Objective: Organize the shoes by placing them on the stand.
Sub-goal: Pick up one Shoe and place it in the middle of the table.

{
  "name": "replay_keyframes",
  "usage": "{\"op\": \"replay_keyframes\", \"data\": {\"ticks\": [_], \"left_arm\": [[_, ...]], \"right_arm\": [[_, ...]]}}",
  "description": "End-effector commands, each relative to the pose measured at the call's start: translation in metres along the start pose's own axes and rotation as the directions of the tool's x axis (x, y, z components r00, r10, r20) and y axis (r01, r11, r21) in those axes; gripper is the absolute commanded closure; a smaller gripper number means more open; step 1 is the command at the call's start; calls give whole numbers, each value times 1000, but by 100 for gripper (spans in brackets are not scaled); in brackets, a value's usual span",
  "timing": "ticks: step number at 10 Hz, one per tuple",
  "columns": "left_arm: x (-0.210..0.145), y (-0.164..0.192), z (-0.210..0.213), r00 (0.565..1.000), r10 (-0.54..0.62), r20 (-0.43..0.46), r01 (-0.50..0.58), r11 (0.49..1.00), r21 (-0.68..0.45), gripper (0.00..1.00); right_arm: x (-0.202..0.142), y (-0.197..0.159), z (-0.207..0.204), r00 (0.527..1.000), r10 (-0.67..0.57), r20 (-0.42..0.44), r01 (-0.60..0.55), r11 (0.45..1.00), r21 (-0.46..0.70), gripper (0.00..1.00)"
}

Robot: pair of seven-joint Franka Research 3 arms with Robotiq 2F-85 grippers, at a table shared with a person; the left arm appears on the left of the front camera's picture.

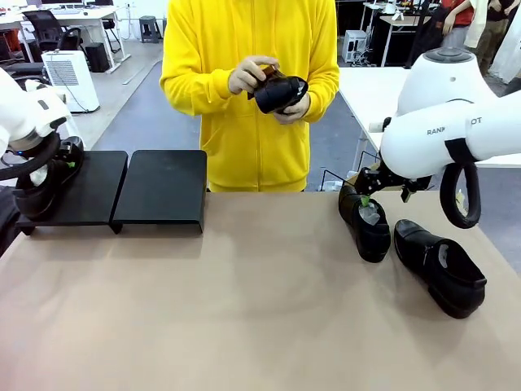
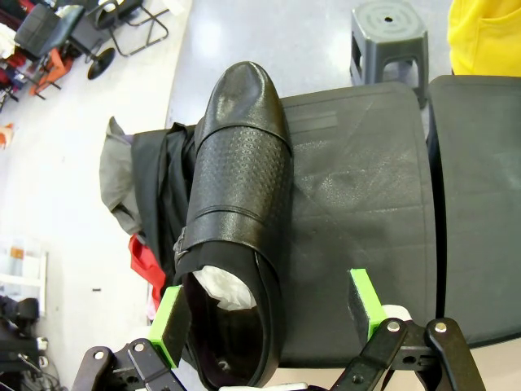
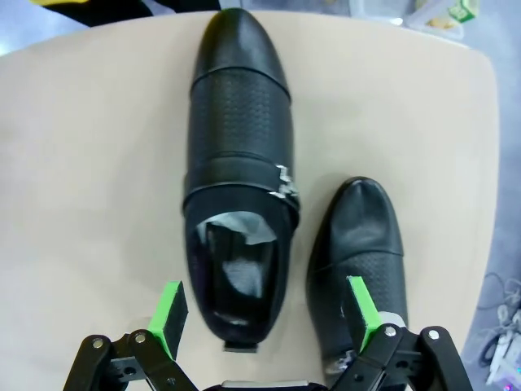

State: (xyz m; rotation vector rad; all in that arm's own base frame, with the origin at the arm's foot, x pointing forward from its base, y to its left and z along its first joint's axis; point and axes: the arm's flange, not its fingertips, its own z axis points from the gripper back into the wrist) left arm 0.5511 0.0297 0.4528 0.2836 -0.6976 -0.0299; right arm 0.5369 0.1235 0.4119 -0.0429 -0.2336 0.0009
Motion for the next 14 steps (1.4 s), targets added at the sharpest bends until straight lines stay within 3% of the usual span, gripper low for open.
{"op": "replay_keyframes", "data": {"ticks": [1, 7, 14], "left_arm": [[1, 3, 2, 1000, -10, 4, 10, 1000, 3, 0], [1, 3, 2, 1000, -10, 4, 10, 1000, 3, 0], [1, 3, 2, 1000, -10, 4, 10, 1000, 3, 0]], "right_arm": [[-1, 19, 13, 1000, 2, 26, -2, 1000, 16, 0], [14, 59, -19, 994, 104, -37, -103, 994, 32, 0], [16, 66, -63, 988, 41, -152, -34, 998, 47, 0]]}}
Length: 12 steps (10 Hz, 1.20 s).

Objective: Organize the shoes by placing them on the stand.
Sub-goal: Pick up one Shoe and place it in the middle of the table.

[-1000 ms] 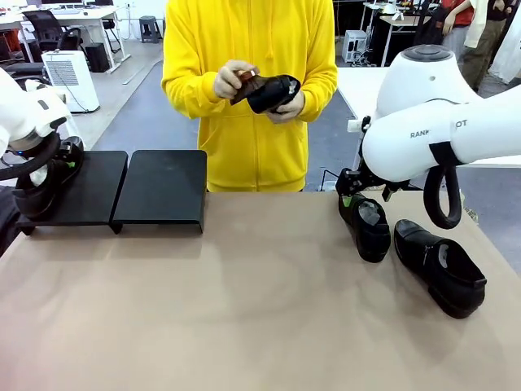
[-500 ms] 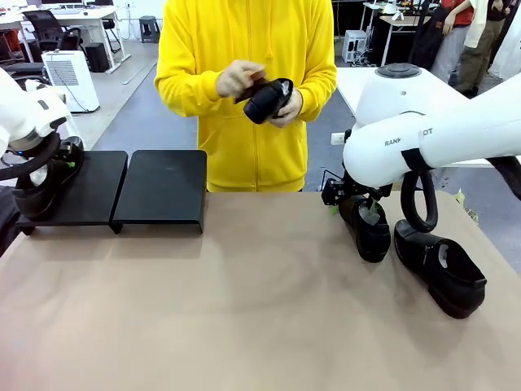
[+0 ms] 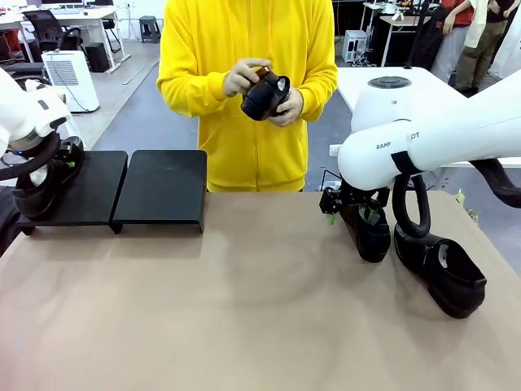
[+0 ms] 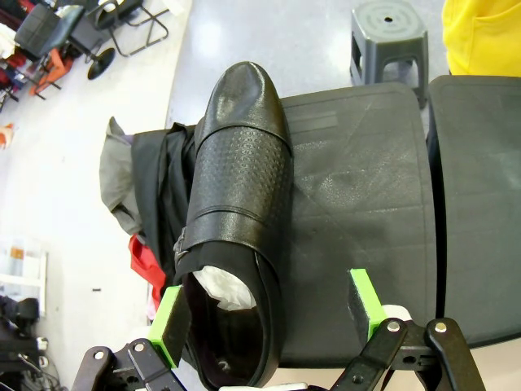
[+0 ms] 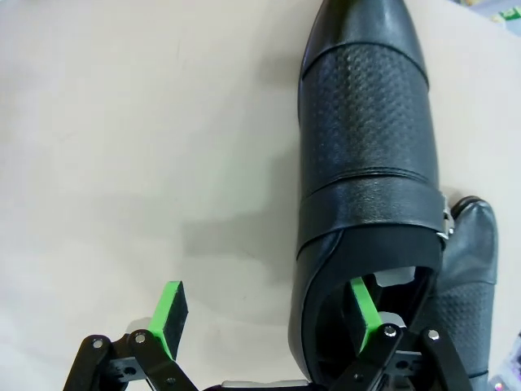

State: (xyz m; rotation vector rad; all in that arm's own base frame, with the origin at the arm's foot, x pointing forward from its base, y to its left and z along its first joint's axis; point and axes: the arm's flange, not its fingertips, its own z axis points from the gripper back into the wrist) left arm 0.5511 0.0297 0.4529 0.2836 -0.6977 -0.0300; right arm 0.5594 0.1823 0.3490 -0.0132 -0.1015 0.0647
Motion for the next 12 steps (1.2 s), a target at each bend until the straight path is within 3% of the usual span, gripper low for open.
{"op": "replay_keyframes", "data": {"ticks": [1, 2, 3, 7, 12], "left_arm": [[1, 3, 2, 1000, -10, 3, 10, 1000, 3, 0], [1, 3, 2, 1000, -10, 3, 10, 1000, 3, 0], [1, 3, 2, 1000, -10, 3, 10, 1000, 3, 0], [1, 3, 2, 1000, -10, 3, 10, 1000, 3, 0], [1, 3, 2, 1000, -10, 3, 10, 1000, 3, 0]], "right_arm": [[9, 4, -1, 999, -32, -25, 33, 999, 6, 0], [10, 4, -4, 999, -39, -22, 38, 999, -15, 4], [11, 3, -8, 999, -47, -22, 46, 999, -28, 19], [11, -1, -10, 998, -62, -28, 61, 997, -43, 98], [10, -5, -11, 996, -82, -31, 79, 994, -76, 100]]}}
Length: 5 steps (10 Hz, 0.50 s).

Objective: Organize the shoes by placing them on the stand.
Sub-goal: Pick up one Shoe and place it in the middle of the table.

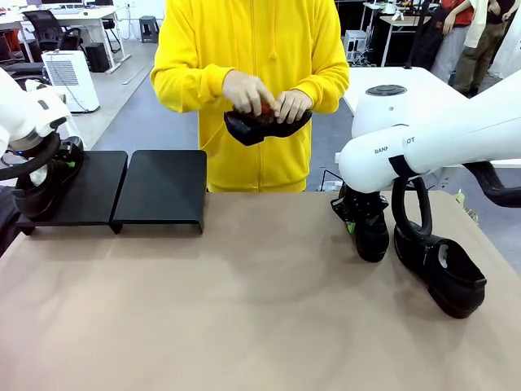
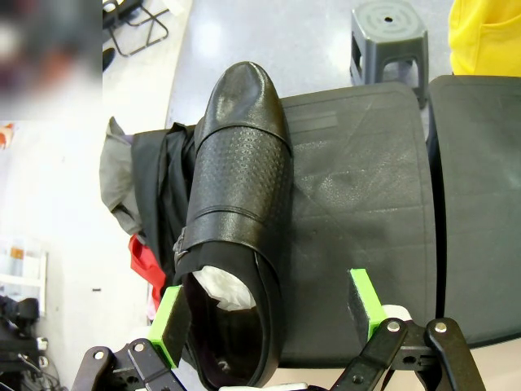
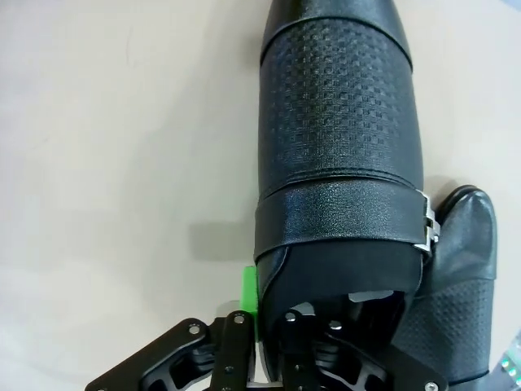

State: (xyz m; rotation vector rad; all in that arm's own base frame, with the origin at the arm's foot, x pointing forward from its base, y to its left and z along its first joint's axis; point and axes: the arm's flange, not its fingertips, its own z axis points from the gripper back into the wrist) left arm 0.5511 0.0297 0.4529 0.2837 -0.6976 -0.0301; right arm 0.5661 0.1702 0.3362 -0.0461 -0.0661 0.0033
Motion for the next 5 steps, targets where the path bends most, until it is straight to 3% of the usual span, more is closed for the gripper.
{"op": "replay_keyframes", "data": {"ticks": [1, 3, 4, 5], "left_arm": [[1, 3, 2, 1000, -10, 4, 10, 1000, 3, 0], [1, 3, 2, 1000, -10, 4, 10, 1000, 3, 0], [1, 3, 2, 1000, -10, 4, 10, 1000, 3, 0], [1, 3, 2, 1000, -10, 4, 10, 1000, 3, 0]], "right_arm": [[5, 5, 4, 1000, -31, 2, 32, 999, -37, 100], [3, 2, 11, 999, -51, -19, 51, 999, -13, 100], [-7, 5, 30, 992, -115, -47, 115, 993, 1, 100], [-30, 10, 55, 987, -161, -20, 162, 987, 11, 100]]}}
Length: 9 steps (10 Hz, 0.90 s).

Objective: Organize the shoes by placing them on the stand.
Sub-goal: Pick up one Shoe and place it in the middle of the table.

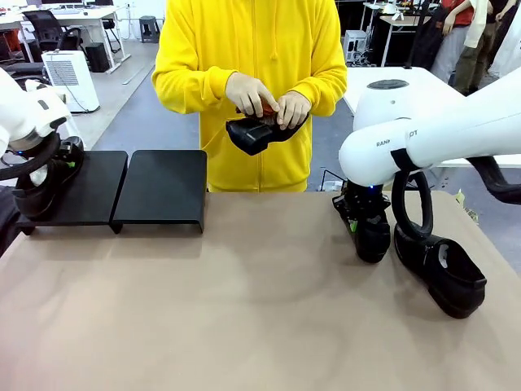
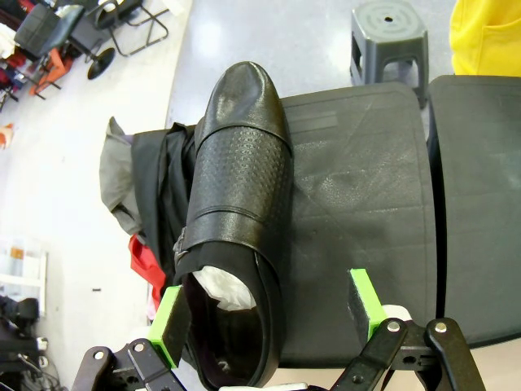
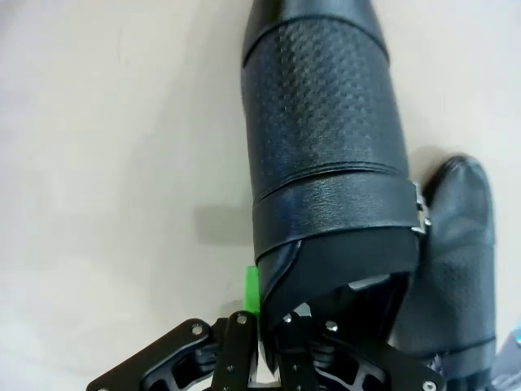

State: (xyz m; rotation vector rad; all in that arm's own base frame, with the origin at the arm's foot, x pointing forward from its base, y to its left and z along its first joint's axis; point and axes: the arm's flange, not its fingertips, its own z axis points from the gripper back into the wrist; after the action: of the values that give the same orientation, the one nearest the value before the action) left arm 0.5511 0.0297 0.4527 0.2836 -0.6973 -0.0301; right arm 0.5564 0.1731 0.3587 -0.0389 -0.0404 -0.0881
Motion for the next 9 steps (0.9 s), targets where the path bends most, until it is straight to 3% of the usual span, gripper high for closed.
{"op": "replay_keyframes", "data": {"ticks": [1, 3, 5, 6, 9], "left_arm": [[1, 3, 2, 1000, -10, 4, 10, 1000, 3, 0], [1, 3, 2, 1000, -10, 4, 10, 1000, 3, 0], [1, 3, 2, 1000, -10, 4, 10, 1000, 3, 0], [1, 3, 2, 1000, -10, 4, 10, 1000, 3, 0], [1, 3, 2, 1000, -10, 4, 10, 1000, 3, 0]], "right_arm": [[-55, 16, 52, 996, -70, 46, 70, 998, -1, 100], [-117, 49, 71, 998, 0, 65, -5, 997, 81, 100], [-154, 74, 75, 988, 145, 43, -148, 987, 62, 100], [-119, 58, 74, 999, 24, 44, -26, 998, 55, 100], [-119, 58, 74, 999, 24, 44, -26, 998, 55, 100]]}}
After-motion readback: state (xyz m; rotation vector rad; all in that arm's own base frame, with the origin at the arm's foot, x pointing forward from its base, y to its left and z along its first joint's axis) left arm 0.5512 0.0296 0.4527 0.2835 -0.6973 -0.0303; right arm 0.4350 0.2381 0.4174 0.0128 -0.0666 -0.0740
